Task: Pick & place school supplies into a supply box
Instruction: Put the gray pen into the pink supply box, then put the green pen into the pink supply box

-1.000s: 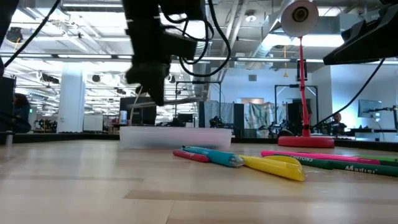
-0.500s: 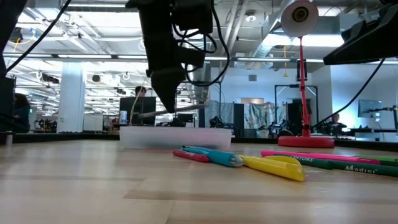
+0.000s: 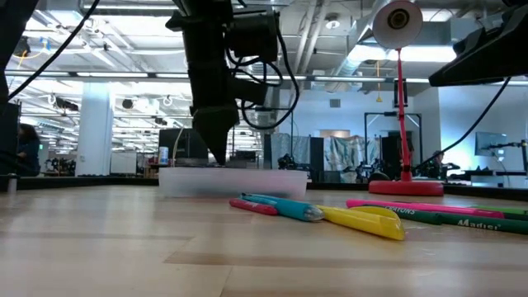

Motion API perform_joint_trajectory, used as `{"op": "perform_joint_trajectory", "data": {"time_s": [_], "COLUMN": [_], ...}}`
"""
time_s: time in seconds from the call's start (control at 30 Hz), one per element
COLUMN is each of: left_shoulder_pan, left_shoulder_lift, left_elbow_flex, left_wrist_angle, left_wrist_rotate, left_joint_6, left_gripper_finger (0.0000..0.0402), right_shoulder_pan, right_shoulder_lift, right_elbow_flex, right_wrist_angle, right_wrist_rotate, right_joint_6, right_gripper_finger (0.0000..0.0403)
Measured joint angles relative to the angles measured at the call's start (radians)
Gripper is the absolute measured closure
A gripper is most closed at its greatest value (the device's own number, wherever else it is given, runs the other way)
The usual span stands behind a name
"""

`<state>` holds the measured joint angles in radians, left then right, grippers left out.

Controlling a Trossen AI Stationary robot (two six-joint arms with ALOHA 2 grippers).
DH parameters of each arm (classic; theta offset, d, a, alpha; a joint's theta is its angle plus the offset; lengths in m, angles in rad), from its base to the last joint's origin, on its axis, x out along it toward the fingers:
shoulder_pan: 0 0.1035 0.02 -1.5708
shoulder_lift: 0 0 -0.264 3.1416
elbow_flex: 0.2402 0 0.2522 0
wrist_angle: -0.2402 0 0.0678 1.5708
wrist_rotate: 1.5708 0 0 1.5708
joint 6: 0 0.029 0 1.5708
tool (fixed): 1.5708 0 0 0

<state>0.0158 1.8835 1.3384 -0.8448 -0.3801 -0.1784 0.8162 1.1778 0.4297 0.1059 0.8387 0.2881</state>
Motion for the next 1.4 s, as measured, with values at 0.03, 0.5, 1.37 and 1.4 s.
{"op": "perform_joint_trajectory", "data": {"time_s": [0.03, 0.5, 1.37, 1.4], "left_shoulder_pan": [-0.001, -0.092, -0.505, -0.511], "left_shoulder_lift": [0.000, 0.000, 0.000, 0.000], "left_elbow_flex": [0.000, 0.053, 0.062, 0.062], "left_wrist_angle": [0.005, 0.024, 0.062, 0.062], "left_wrist_rotate": [-0.002, -0.038, -0.405, -0.420], "left_joint_6": [0.006, 0.124, -0.063, -0.072], "left_gripper_finger": [0.0332, 0.0258, 0.0285, 0.0285], "right_shoulder_pan": [0.000, 0.000, 0.127, 0.127], "right_shoulder_lift": [0.000, 0.000, 0.367, 0.380], "right_elbow_flex": [0.000, 0.000, 0.137, 0.154], "right_wrist_angle": [0.000, -0.067, -0.270, -0.297], "right_wrist_rotate": [0.000, -0.003, -0.212, -0.212], "right_joint_6": [0.001, 0.288, 0.853, 0.865], "right_gripper_finger": [0.0283, 0.0283, 0.0283, 0.0283]}}
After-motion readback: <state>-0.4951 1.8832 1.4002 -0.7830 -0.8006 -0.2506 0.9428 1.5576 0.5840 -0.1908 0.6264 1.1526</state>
